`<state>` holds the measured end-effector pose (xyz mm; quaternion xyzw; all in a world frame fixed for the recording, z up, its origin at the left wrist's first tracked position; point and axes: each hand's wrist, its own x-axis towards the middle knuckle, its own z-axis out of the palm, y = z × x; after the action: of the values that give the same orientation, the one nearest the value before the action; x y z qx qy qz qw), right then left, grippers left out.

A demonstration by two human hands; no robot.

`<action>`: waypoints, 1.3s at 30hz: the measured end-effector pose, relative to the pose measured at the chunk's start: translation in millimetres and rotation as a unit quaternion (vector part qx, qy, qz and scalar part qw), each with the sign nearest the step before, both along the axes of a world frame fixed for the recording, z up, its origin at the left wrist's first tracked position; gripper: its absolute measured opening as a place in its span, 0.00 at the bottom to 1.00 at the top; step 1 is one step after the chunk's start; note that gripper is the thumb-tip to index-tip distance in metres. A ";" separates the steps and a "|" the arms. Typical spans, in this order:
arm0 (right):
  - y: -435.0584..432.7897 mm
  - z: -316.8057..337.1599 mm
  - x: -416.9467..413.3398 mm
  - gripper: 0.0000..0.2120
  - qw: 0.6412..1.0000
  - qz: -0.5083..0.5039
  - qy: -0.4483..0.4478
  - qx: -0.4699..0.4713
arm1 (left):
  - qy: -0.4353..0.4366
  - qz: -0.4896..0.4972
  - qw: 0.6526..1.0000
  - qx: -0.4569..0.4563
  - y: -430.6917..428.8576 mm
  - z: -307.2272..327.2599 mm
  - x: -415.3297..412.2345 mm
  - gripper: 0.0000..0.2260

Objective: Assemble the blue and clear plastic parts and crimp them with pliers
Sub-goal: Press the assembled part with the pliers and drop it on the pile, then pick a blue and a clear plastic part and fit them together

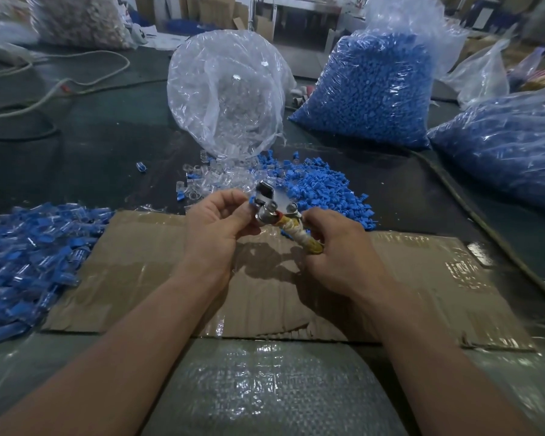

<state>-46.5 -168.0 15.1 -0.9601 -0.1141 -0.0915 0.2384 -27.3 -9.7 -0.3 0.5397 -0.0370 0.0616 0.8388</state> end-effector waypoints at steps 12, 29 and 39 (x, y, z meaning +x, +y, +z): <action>0.3 0.1 1.0 0.16 1.000 0.001 0.009 -0.001 | 0.004 0.007 1.000 0.009 1.5 2.0 -2.3 0.04; -47.8 -6.1 4.9 0.22 0.987 -0.146 -0.062 0.039 | 0.024 -0.217 0.903 0.369 51.6 19.4 -4.9 0.06; -57.0 -12.3 12.1 0.28 0.978 -0.209 -0.012 -0.004 | -0.020 0.013 0.915 0.403 33.1 -2.5 4.6 0.06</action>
<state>-34.4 -225.0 2.8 -0.9626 0.0861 -0.1501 0.2086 -22.7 23.4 -2.7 0.8311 -0.0683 0.0633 0.5482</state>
